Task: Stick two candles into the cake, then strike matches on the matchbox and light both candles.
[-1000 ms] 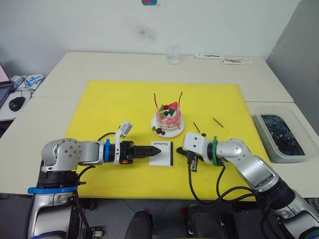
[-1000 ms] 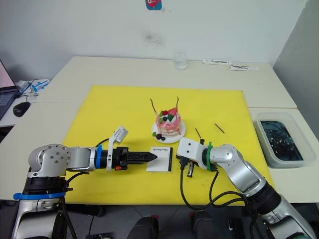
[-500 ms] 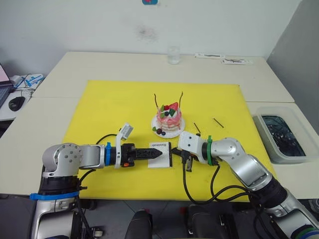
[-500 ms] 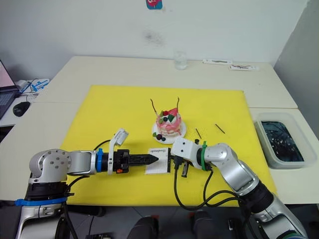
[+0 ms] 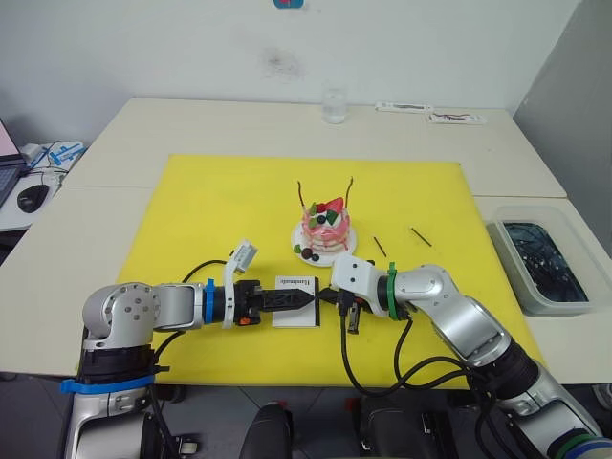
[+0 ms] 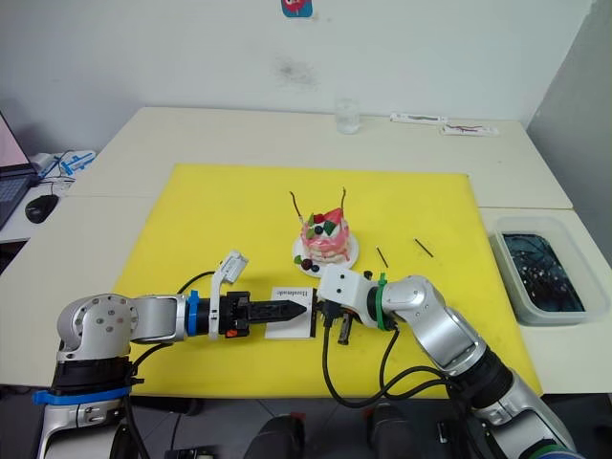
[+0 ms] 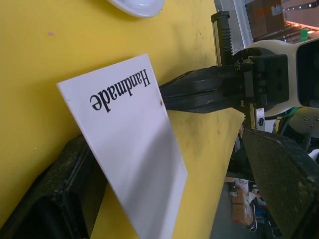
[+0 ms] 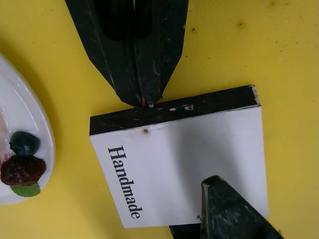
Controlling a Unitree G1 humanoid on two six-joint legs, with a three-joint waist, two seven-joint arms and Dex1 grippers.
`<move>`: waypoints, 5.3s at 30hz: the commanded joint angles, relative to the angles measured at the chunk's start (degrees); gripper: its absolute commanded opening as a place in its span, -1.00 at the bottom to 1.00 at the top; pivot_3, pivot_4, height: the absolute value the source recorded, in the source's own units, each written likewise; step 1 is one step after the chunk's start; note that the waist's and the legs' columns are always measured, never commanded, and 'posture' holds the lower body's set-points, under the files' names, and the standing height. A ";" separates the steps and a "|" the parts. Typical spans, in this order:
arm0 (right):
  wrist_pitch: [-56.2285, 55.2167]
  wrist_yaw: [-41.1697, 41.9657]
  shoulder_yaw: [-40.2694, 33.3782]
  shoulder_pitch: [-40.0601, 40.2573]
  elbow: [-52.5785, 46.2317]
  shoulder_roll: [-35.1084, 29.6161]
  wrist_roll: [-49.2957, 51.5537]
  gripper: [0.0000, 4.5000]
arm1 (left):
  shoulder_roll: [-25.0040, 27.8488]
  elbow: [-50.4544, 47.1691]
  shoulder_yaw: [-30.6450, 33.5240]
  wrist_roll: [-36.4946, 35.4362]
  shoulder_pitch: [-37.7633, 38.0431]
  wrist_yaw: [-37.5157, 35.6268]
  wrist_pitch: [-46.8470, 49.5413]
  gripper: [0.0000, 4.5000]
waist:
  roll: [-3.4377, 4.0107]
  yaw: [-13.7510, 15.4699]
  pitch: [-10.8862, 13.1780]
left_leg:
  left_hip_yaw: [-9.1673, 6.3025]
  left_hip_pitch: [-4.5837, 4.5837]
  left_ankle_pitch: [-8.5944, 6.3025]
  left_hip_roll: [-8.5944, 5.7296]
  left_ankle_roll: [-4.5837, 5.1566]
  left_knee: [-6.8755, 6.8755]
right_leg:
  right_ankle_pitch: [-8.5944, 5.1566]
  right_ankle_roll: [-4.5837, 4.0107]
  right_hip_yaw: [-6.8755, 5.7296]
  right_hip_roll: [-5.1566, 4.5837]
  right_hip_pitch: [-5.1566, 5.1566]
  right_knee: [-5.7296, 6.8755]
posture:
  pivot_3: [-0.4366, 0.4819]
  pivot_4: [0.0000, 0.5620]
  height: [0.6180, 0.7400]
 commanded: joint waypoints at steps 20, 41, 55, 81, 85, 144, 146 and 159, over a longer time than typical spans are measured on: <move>2.23 -0.34 -0.43 -1.90 -3.57 1.49 3.39 -1.00 | -0.44 -1.05 -3.97 1.29 2.81 0.30 1.90 0.49 | 0.00 0.05 0.00 | 0.00 -0.03 0.00 -0.02 0.00 -0.02 | -0.01 0.02 0.00 -0.02 -0.03 -0.03 | -0.05 -0.47 1.00; 4.82 -2.78 -3.58 -2.95 -4.82 2.37 6.04 -1.00 | 3.02 0.70 -5.92 5.61 0.57 -4.57 -6.08 -0.99 | 0.00 0.04 0.00 | -0.04 -0.03 0.00 -0.01 0.00 -0.03 | -0.14 -0.21 -0.02 -0.01 -0.03 -0.03 | -0.05 -0.47 1.00; 2.08 -3.47 -15.69 4.70 -14.99 -1.31 14.57 -1.00 | 13.82 -6.33 -7.47 5.05 -1.15 -18.24 -15.80 -0.99 | 0.00 -0.33 0.05 | -0.05 -0.12 -0.01 0.02 -0.01 -0.11 | -0.16 -0.22 -0.03 0.03 -0.14 -0.03 | -0.05 -0.47 1.00; -9.55 -21.51 -23.98 16.78 -9.89 -1.50 7.88 0.82 | 17.84 -14.19 3.78 -10.30 6.77 -17.36 -13.92 -1.00 | -0.12 -0.82 0.16 | 0.01 -0.05 -0.01 0.05 0.00 -0.19 | -0.35 -0.38 0.00 0.03 -0.17 -0.02 | -0.05 -0.47 1.00; -11.36 -22.57 -22.44 14.64 -5.02 0.29 6.26 0.82 | 17.86 -14.30 1.15 -8.00 8.33 -18.60 -16.33 -1.00 | -0.11 -0.80 0.16 | 0.02 -0.07 -0.01 0.05 0.00 -0.23 | -0.37 -0.41 0.00 0.03 -0.18 0.00 | -0.05 -0.47 1.00; -9.71 -0.97 -21.77 15.12 -24.54 -15.52 16.63 -0.98 | 7.06 -4.77 -4.50 -8.73 -1.85 -8.92 -12.77 -1.00 | -0.12 -0.77 0.19 | -0.04 -0.03 0.00 0.04 0.00 -0.16 | -0.33 -0.32 -0.01 0.07 -0.10 0.06 | -0.05 -0.47 1.00; -10.02 0.04 -19.79 13.83 -25.70 -16.75 15.94 -0.98 | 6.27 -4.25 -5.09 -8.95 -3.25 -8.61 -11.55 -1.00 | -0.12 -0.82 0.19 | -0.05 -0.02 0.00 0.04 0.00 -0.13 | -0.32 -0.32 -0.01 0.07 -0.08 0.07 | -0.05 -0.47 1.00; -13.76 -1.67 -10.99 10.73 -23.75 -15.33 7.35 -0.98 | 4.51 -4.13 -5.72 -7.96 -4.78 -8.25 -9.60 -1.00 | -0.12 -0.67 0.19 | -0.06 -0.08 0.00 0.03 0.00 -0.06 | -0.20 -0.10 -0.02 0.06 -0.09 0.07 | -0.05 -0.47 1.00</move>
